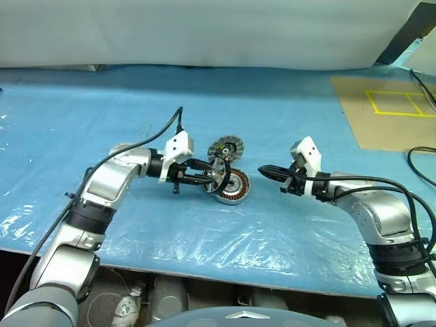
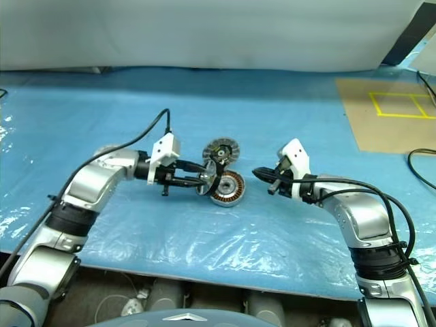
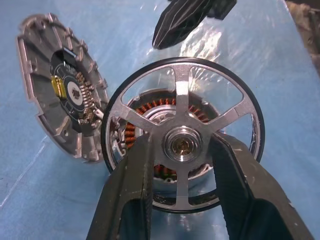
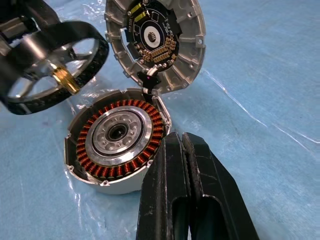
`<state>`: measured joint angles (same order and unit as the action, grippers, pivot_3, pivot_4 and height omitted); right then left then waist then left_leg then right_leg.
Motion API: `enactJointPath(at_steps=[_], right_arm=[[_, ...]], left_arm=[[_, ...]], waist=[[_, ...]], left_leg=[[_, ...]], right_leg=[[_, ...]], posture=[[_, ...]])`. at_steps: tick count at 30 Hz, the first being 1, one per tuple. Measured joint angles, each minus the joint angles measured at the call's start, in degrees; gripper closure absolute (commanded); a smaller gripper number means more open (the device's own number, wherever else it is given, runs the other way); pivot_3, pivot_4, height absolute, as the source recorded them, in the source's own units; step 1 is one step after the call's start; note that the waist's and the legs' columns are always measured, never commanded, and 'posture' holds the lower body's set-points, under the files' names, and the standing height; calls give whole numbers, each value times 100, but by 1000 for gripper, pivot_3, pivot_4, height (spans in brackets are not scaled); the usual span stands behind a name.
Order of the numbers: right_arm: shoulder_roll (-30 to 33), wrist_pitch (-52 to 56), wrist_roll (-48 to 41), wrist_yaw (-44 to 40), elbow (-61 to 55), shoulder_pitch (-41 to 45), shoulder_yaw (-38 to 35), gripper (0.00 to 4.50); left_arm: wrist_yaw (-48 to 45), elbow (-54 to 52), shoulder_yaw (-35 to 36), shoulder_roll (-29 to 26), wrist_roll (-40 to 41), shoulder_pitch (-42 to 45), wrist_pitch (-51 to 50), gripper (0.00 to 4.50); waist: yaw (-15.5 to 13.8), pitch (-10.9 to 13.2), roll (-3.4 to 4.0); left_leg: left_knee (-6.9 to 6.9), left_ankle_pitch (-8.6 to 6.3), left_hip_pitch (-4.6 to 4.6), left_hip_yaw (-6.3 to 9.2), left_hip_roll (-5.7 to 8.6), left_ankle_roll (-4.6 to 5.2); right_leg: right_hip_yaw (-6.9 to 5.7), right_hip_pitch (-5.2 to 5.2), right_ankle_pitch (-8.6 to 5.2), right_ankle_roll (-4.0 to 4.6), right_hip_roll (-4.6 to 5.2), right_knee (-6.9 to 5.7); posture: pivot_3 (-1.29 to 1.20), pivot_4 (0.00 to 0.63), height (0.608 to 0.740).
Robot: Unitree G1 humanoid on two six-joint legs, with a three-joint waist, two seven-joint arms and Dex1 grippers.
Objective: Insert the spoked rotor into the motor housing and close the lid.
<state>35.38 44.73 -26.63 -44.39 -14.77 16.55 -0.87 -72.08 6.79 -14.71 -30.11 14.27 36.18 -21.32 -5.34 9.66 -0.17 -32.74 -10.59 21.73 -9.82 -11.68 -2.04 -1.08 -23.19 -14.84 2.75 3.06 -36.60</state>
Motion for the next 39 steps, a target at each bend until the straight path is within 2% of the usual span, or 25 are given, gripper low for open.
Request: enactJointPath(at_steps=[10, 15, 23, 39], right_arm=[[1, 53, -144, 283, -456, -537, -273, 4500], [9, 36, -347, 198, -919, -1114, -354, 4500], [21, 22, -501, 183, -1159, -1189, -339, 4500], [265, -78, -762, -226, -1405, -1484, -322, 4500]], left_arm=[[-140, 915, -283, 519, -330, 568, 394, 3148], [-369, 939, -320, 543, -335, 622, 400, 3148], [-361, 1082, -363, 680, -502, 673, 550, 3148], [-384, 724, -305, 739, -188, 673, 123, 3148]], waist=[[-47, 0, 0], [-34, 0, 0], [-38, 0, 0], [-51, 0, 0]], left_leg=[[2, 0, 10, 5, 2, 0], [4, -1, 9, 6, 1, 0], [0, 0, 5, 7, 2, 1], [3, -1, 9, 15, 2, 1]], right_leg=[[-6, 0, 2, -3, 8, 3], [-7, 0, 2, -4, 8, 5], [-7, 6, 1, -4, 10, 7], [-15, 7, 1, -4, 10, 12]], posture=[[0, 150, 740], [0, 150, 740], [0, 150, 740], [0, 150, 740]])
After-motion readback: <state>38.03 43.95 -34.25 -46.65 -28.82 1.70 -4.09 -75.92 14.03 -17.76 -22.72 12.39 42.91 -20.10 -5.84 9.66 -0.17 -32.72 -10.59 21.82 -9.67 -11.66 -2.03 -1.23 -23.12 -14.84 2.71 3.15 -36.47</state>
